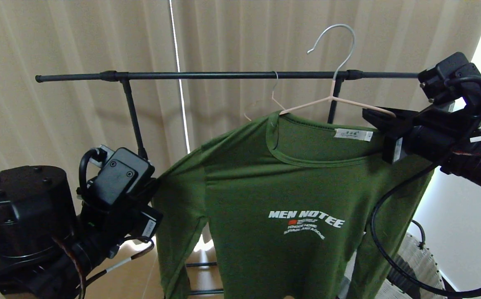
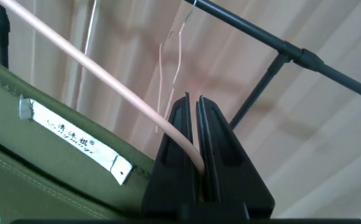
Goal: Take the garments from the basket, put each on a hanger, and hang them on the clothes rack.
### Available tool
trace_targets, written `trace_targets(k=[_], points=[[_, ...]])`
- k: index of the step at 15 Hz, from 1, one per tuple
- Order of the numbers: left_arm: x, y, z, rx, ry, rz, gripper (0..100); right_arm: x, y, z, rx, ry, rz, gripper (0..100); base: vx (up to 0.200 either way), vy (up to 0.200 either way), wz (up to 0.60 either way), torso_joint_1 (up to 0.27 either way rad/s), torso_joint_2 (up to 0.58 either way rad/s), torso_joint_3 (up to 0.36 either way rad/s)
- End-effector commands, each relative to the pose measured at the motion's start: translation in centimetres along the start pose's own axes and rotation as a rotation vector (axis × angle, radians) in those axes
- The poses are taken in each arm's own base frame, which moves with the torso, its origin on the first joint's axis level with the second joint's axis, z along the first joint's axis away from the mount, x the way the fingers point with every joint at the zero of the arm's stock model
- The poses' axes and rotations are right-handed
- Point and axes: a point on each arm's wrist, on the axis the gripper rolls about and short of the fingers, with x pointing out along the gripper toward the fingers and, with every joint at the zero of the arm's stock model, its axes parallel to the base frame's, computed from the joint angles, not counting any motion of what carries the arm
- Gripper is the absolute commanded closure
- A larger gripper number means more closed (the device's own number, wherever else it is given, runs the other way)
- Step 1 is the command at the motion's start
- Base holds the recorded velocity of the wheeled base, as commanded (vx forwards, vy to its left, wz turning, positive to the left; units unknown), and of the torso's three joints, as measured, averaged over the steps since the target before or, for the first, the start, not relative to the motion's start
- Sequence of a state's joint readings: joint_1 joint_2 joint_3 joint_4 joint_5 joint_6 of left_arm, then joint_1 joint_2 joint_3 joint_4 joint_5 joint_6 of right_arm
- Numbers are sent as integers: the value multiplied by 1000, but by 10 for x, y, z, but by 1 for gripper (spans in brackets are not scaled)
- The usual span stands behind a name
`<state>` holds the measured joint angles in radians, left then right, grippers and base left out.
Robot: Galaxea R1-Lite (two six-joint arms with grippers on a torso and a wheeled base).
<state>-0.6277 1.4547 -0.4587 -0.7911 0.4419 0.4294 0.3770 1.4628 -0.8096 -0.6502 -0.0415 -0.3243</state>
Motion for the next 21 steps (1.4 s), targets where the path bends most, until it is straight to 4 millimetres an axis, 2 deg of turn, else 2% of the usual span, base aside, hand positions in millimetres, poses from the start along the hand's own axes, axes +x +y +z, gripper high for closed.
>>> trace_targets(k=[1,8,12,13,18,21], points=[[-1,0,0,0,-1,-1,0,-1,0,0,-1,-1,-2,100,0,0,0,0,0,0],[-7,4,1,-9,-17,6,0,0,-1,-2,-5,24,-22,100,0,0,0,0,0,0],[-13,3,-6,-5,-5,-4,0,1,-1,-5,-7,63,-71,100,0,0,0,0,0,0],[-16,2,-11,3,5,-12,0,-1,-3,-8,-15,144,-116,100,0,0,0,0,0,0],[-26,-7,-4,21,-31,-93,0,0,-4,-12,-28,229,-199,100,0,0,0,0,0,0],[-24,-9,2,18,-46,-103,0,1,-5,-12,-30,245,-240,100,0,0,0,0,0,0]])
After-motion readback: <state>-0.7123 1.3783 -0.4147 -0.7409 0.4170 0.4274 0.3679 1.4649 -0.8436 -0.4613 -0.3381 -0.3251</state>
